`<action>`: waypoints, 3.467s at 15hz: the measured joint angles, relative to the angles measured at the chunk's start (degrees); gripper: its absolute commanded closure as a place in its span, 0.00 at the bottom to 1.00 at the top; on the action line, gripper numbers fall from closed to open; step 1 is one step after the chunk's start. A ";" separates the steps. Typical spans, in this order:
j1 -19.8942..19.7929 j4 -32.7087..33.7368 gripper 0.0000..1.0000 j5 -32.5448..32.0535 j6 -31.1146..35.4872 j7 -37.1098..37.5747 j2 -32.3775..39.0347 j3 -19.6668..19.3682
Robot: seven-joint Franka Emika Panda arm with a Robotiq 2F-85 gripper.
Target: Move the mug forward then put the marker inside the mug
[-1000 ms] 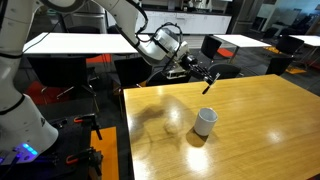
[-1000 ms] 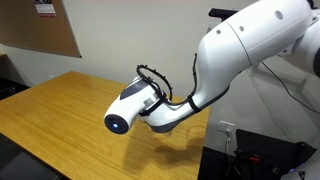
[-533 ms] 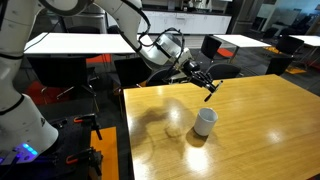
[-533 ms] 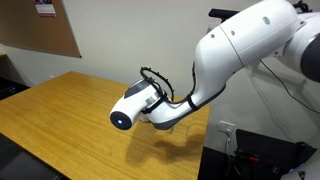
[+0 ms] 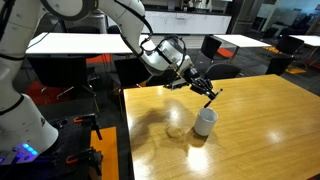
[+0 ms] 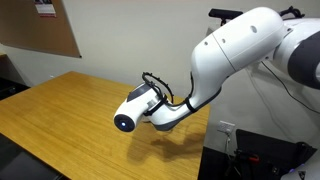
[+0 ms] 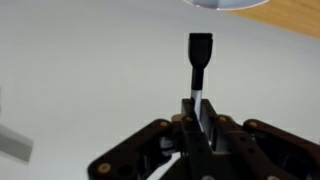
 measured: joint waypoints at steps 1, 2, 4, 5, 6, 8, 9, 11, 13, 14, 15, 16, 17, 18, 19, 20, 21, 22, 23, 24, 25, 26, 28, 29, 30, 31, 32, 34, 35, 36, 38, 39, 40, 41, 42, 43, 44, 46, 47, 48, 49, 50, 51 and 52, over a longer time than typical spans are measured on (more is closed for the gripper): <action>-0.19 0.11 0.97 -0.45 0.94 0.53 0.39 0.00; -0.44 0.18 0.97 -1.10 2.11 0.87 0.74 0.00; -0.97 0.38 0.97 -2.25 4.15 1.60 1.39 0.00; -1.24 0.50 0.97 -2.69 4.98 1.84 1.67 -0.01; -1.48 0.66 0.97 -3.06 5.60 1.92 1.95 -0.01; -1.84 0.99 0.97 -3.31 6.38 1.93 2.32 -0.01; -1.95 1.10 0.97 -3.31 6.60 1.93 2.43 -0.01; -2.01 1.19 0.97 -3.31 6.69 1.93 2.52 -0.01; -2.00 1.20 0.63 -3.31 6.70 1.93 2.54 -0.01; -1.99 1.20 0.61 -3.31 6.72 1.93 2.54 0.01; -1.98 1.20 0.56 -3.31 6.73 1.93 2.54 0.04; -1.96 1.19 0.49 -3.31 6.73 1.93 2.54 0.11; -1.94 1.19 0.40 -3.31 6.73 1.93 2.53 0.19; -1.92 1.19 0.33 -3.31 6.73 1.93 2.53 0.26; -1.91 1.20 0.25 -3.31 6.73 1.93 2.53 0.30; -1.91 1.19 0.18 -3.31 6.73 1.93 2.52 0.33; -1.90 1.19 0.12 -3.31 6.73 1.93 2.51 0.35; -1.89 1.19 0.03 -3.31 6.73 1.93 2.48 0.37; -1.86 1.19 0.00 -3.31 6.73 1.93 2.40 0.42; -1.81 1.17 0.00 -3.31 6.73 1.93 2.25 0.50; -1.76 1.13 0.00 -3.31 6.73 1.92 1.98 0.65; -1.72 1.02 0.00 -3.31 6.73 1.92 1.57 0.88; -1.55 0.68 0.00 -3.31 6.83 1.79 0.39 1.36; -1.51 0.40 0.00 -3.31 7.04 1.70 -0.39 1.70; -1.50 0.00 0.00 -3.31 7.56 1.62 -1.25 2.01; -1.50 -0.51 0.00 -3.31 8.37 1.51 -2.17 2.27; -1.50 -1.08 0.00 -3.31 9.62 1.35 -3.15 2.49; -1.54 -2.44 0.00 -3.31 13.66 0.47 -5.21 2.63; -1.61 -3.19 0.00 -3.31 16.44 -0.04 -6.25 2.66; -1.74 -3.96 0.00 -3.31 19.36 -0.78 -7.23 2.69; -2.11 -5.49 0.00 -3.31 25.62 -2.60 -9.01 2.72; -2.35 -6.21 0.00 -3.31 28.76 -3.68 -9.79 2.72; -2.62 -6.88 0.00 -3.31 31.62 -4.81 -10.46 2.73; -2.91 -7.52 0.00 -3.30 34.48 -6.11 -11.08 2.73; -3.20 -8.12 0.00 -3.22 37.33 -7.53 -11.61 2.73; -3.57 -8.70 0.00 -2.95 40.47 -9.23 -12.11 2.73; -3.90 -9.23 0.00 -2.48 43.34 -11.08 -12.54 2.74; -4.75 -10.25 0.00 -0.81 49.25 -15.53 -13.16 2.77; -5.23 -10.80 0.00 0.59 52.04 -18.21 -13.38 2.85; -5.76 -11.39 0.00 2.40 54.52 -21.24 -13.53 3.05; -6.40 -12.06 0.00 4.59 56.81 -24.67 -13.68 3.43; -7.08 -12.82 0.00 7.17 58.70 -28.49 -13.76 3.99; -7.81 -13.65 0.00 10.06 60.25 -32.59 -13.84 4.74; -8.17 -14.60 0.00 13.66 61.85 -37.22 -13.90 5.15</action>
